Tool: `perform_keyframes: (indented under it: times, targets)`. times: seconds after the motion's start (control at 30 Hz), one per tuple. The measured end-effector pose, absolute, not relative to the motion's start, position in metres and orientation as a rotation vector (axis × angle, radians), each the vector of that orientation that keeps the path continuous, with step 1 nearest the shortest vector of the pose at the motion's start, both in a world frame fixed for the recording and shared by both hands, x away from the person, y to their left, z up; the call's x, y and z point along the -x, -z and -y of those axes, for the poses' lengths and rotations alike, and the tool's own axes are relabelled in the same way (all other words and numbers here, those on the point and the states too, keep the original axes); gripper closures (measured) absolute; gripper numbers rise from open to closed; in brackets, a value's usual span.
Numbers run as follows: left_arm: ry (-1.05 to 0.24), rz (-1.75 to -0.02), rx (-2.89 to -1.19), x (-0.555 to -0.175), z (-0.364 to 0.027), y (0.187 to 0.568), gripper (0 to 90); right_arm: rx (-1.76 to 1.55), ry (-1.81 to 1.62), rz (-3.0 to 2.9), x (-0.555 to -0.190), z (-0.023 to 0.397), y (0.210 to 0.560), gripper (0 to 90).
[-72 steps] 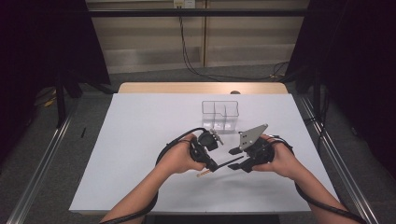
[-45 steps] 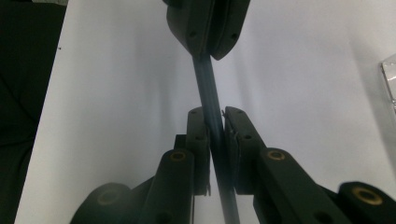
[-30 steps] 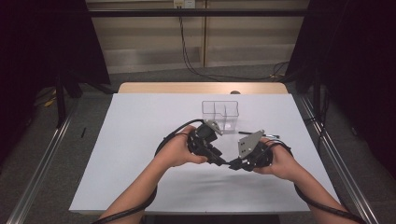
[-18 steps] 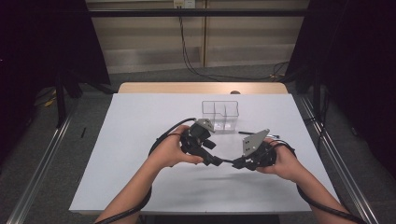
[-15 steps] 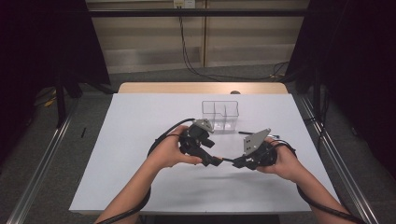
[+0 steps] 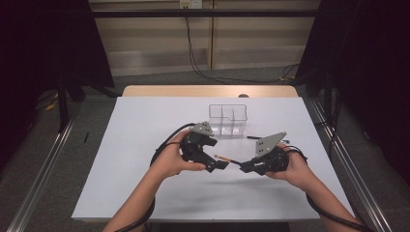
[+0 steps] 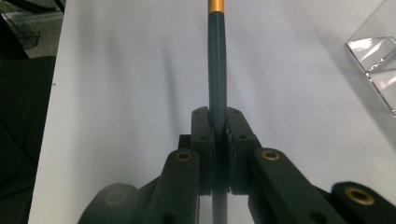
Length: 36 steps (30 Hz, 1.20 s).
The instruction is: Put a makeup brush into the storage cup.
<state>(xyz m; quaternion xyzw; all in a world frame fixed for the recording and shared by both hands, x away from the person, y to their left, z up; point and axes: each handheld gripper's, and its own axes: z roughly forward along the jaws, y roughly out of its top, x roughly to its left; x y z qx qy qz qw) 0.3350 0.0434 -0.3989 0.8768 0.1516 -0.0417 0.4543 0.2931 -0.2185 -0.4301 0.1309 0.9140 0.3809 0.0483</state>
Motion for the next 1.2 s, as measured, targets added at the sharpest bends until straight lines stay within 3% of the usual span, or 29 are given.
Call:
perform_keyframes:
  times: [1.2]
  targets:
    - [0.040, -0.416, -1.931, -0.329, -0.053, 0.416, 5.5, -0.648, -1.564, -2.533, -0.287, 0.219, 0.441, 84.4]
